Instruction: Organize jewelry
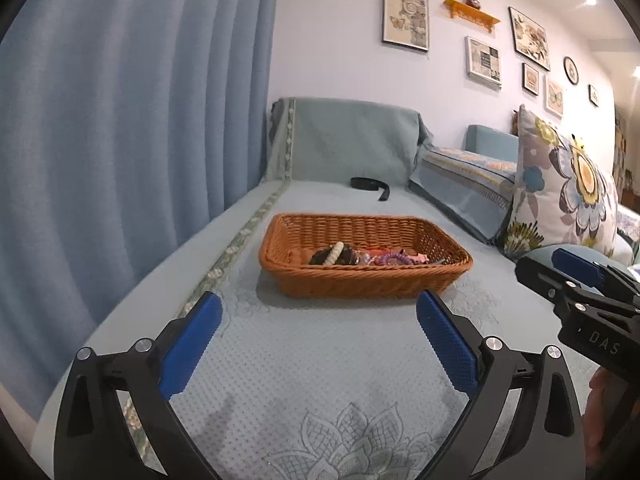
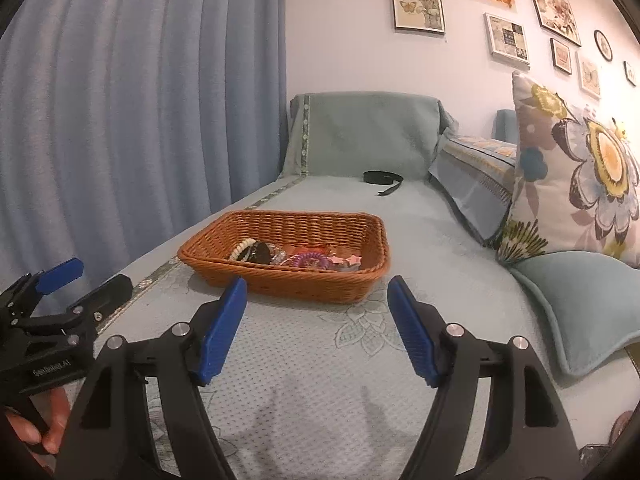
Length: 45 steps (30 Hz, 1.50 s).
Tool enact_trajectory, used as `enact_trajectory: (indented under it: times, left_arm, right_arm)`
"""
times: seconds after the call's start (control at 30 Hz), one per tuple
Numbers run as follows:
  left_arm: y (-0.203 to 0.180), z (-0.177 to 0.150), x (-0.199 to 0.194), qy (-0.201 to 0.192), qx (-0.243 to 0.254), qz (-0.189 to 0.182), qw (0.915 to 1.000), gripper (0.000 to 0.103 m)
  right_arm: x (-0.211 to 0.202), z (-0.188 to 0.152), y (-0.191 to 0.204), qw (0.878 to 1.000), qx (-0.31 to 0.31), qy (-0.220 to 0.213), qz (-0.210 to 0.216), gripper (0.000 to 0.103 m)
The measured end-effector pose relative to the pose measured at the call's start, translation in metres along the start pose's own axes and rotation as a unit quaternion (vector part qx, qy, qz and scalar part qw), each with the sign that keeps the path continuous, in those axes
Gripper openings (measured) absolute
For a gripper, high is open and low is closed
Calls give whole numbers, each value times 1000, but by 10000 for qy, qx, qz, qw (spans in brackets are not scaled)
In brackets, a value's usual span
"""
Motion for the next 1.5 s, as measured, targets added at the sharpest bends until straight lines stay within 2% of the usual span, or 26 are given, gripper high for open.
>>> enact_trajectory:
  times: [0.5, 1.5]
  left_arm:
    - [1, 1, -2, -85, 71, 154, 9998, 95]
    - [-2, -1, 0, -3, 145, 160, 9998, 95]
  right_arm:
    - [3, -1, -9, 9999, 118, 27, -112, 70]
    - [5, -2, -4, 9997, -17, 66, -242, 76]
Point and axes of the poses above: each gripper's, at about its wrist camera, not at the fingertips, and x roughly the way its jaws point, y to its left, z to its top, the point moved 9 cm from there along x, roughly the way its jaws point, and after that the axes turned 12 degrees about y, right-handed, at the moved point
